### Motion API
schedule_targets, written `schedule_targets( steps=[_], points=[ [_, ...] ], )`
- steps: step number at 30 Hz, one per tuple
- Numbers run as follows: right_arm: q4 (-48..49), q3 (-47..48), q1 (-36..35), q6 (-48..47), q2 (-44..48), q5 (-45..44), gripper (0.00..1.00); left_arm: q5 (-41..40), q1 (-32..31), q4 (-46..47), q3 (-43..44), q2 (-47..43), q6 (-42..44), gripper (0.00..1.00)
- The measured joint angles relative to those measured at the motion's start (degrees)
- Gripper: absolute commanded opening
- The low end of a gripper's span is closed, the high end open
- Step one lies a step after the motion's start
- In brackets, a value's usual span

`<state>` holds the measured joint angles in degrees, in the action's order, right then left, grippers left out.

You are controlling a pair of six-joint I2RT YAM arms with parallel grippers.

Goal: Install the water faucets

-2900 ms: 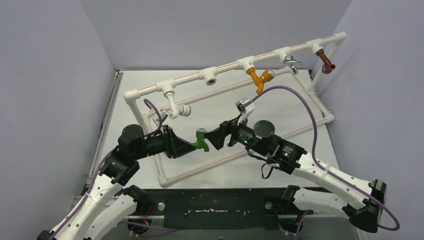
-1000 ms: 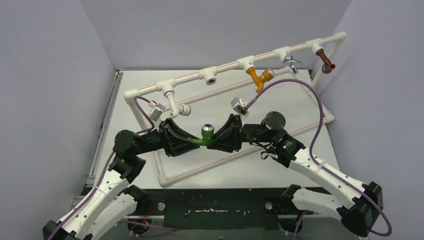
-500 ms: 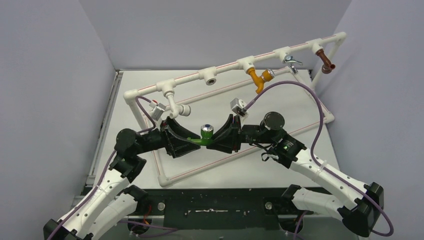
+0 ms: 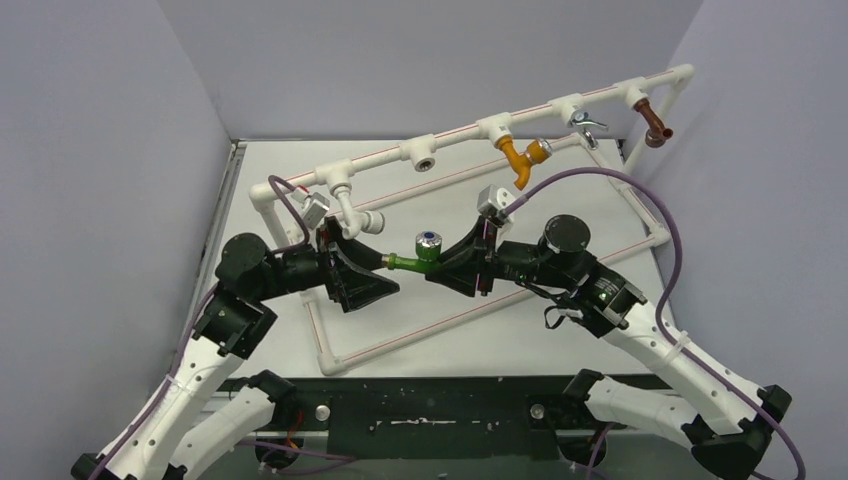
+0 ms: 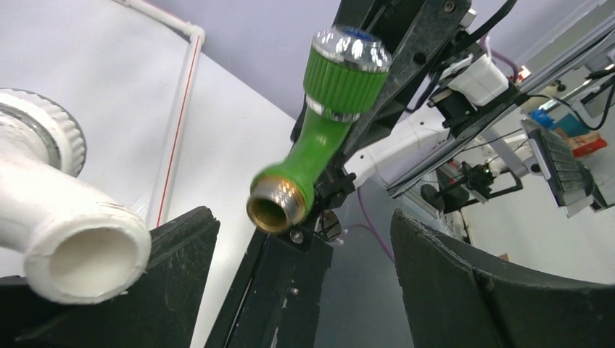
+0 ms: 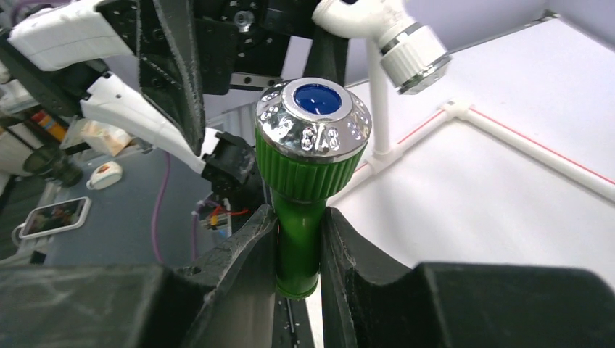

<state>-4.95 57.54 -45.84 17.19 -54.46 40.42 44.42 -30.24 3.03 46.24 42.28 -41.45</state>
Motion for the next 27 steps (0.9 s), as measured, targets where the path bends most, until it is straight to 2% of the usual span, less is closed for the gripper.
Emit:
schedule_targets(
  steps=[8,12,15,20,27],
  points=[
    [-11.7,5.6,0.0,-5.9,3.7,-9.9,0.0,-0.5,0.0,-20.3,11.0,2.1,8.6,0.86],
    [-15.8,7.5,0.0,-8.0,4.3,-14.7,0.0,-3.4,-0.1,-30.3,17.6,5.3,14.0,0.84],
    [-17.8,8.1,0.0,-9.2,4.5,-18.3,0.0,-9.6,-0.1,-36.6,23.1,7.8,18.6,0.83],
    [-20.7,8.1,0.0,-10.3,4.5,-22.6,0.0,-22.2,-0.2,-41.2,28.9,10.3,24.4,0.79],
    [-21.0,6.9,0.1,-10.6,4.0,-26.2,0.0,-43.4,-0.8,-39.4,31.5,15.1,28.3,0.77]
  ],
)
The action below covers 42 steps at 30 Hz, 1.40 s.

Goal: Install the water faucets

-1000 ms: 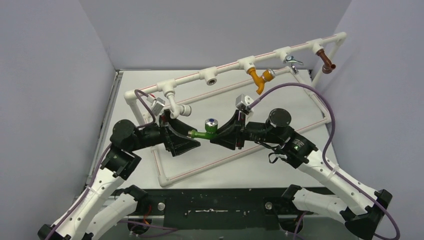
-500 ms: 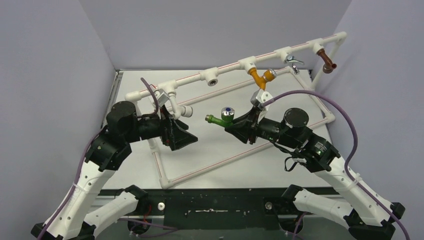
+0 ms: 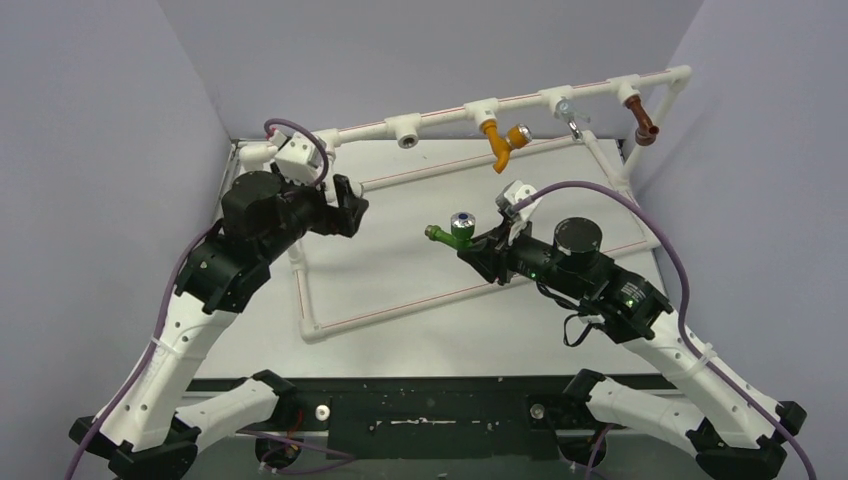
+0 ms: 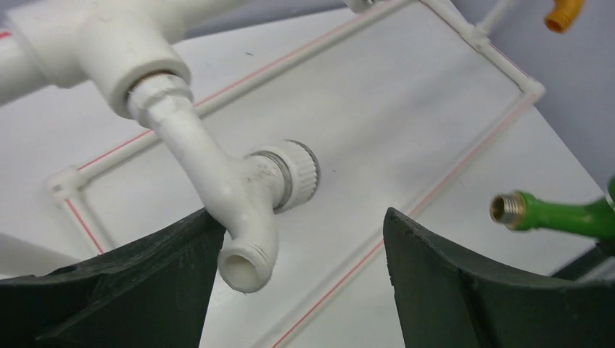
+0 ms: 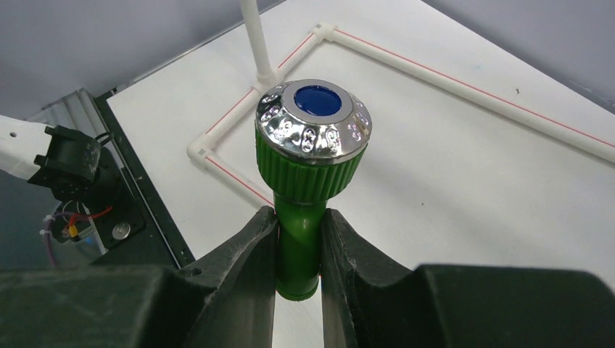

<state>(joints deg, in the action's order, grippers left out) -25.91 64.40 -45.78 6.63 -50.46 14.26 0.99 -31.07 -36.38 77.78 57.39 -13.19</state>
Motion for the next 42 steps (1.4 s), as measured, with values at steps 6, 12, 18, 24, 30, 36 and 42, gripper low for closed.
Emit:
schedule_targets(
  steps=[6,12,18,24,30,36,42],
  points=[
    [0.6,-2.0,0.0,0.0,-1.3,-0.2,0.0,-11.5,0.0,8.7,2.2,2.3,1.6,0.77],
    [1.7,-3.2,0.0,0.0,-1.7,-0.2,0.0,-9.7,0.0,14.0,4.9,0.9,1.5,0.77],
    [3.6,-4.5,0.0,0.0,-1.7,-0.4,0.0,-10.8,0.0,17.0,6.6,0.9,3.4,0.77],
    [6.3,-6.2,0.0,0.0,-1.4,-0.3,0.0,-16.0,0.1,18.5,12.9,8.6,7.7,0.77],
    [7.5,-7.3,0.0,0.2,-0.8,0.2,0.0,-23.3,1.9,20.6,15.6,15.8,13.6,0.7],
    [8.8,-8.0,0.1,0.7,0.5,1.7,0.0,-27.3,7.0,23.2,16.9,21.4,16.8,0.63],
    [9.6,-9.3,0.1,1.2,1.9,2.7,0.0,-28.4,13.7,24.1,17.9,25.6,17.1,0.53]
  ],
)
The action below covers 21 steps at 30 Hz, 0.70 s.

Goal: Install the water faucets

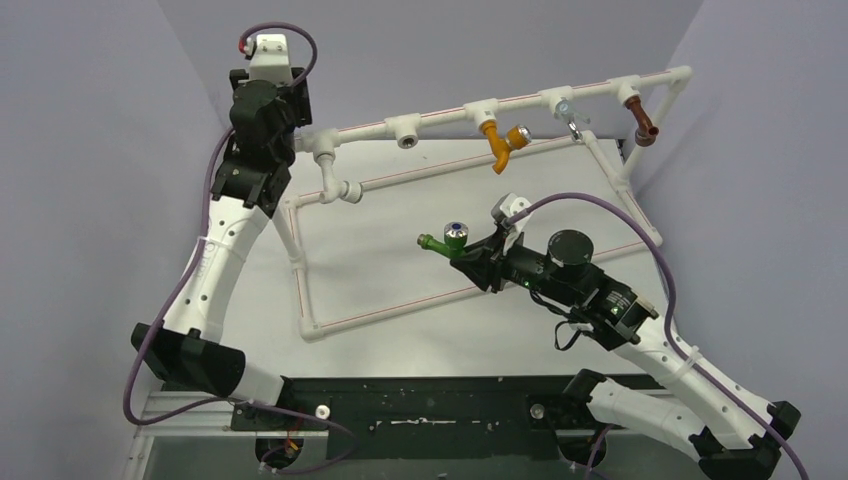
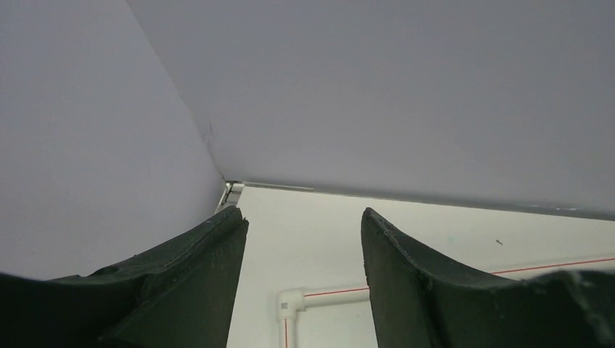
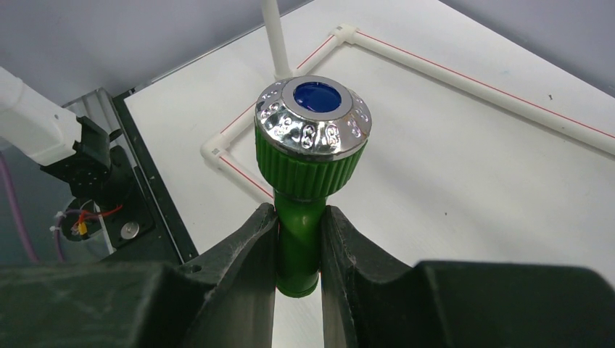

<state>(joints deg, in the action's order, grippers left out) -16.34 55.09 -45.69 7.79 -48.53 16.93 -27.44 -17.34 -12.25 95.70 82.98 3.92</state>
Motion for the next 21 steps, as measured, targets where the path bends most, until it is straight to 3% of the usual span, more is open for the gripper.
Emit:
schedule_targets(
  steps=[5,21],
  points=[
    [0.7,-1.2,0.0,1.2,0.4,1.4,0.0,-0.2,3.0,0.0,2.2,3.1,0.3,0.37],
    [1.8,-2.5,0.0,2.5,3.3,3.2,0.0,-1.9,6.6,0.0,-0.7,4.9,0.9,0.16]
  ],
)
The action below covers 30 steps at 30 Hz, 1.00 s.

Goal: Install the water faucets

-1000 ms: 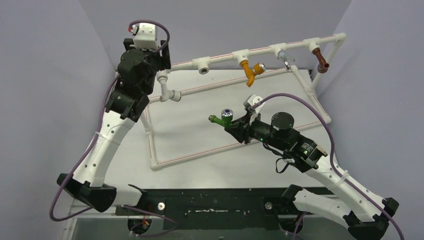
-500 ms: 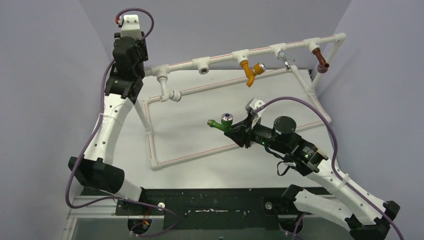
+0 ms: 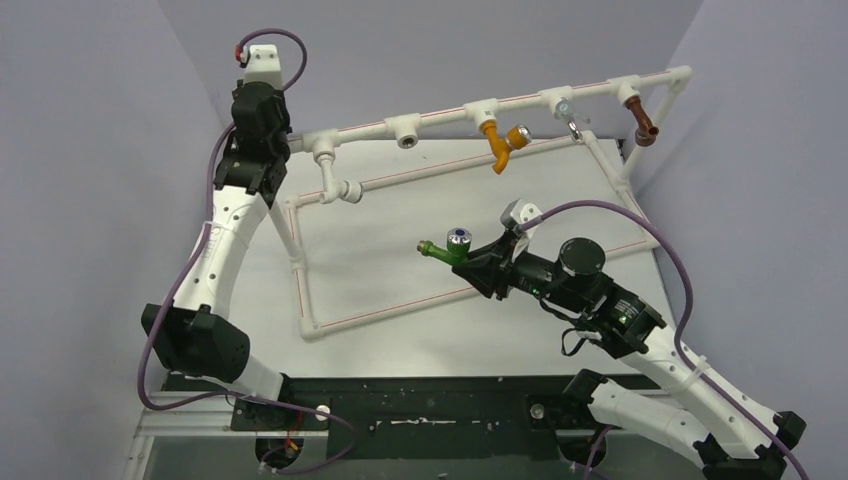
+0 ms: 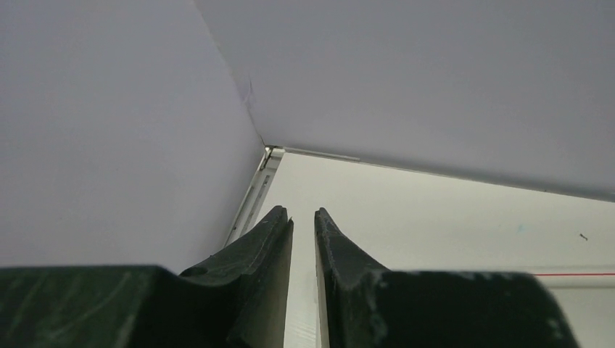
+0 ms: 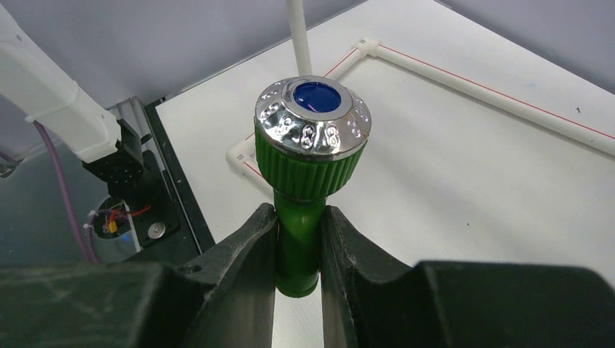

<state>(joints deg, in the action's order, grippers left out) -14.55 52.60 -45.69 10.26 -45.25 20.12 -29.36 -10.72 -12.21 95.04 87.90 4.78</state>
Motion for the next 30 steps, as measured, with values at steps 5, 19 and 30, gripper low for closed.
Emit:
schedule_targets(
  steps=[5,19,30],
  points=[
    [0.0,0.0,0.0,0.1,0.8,0.3,0.0,-0.9,-0.5,-0.5,-3.4,0.0,0.4,0.15],
    [-0.1,0.0,0.0,0.7,0.8,-1.8,0.0,-9.5,-9.8,-5.7,-4.7,-2.2,0.5,0.14],
    [-0.6,0.6,-0.8,-2.2,-1.2,-11.3,0.0,-9.7,-12.5,-14.8,-6.1,-6.6,-7.8,0.13]
  ],
)
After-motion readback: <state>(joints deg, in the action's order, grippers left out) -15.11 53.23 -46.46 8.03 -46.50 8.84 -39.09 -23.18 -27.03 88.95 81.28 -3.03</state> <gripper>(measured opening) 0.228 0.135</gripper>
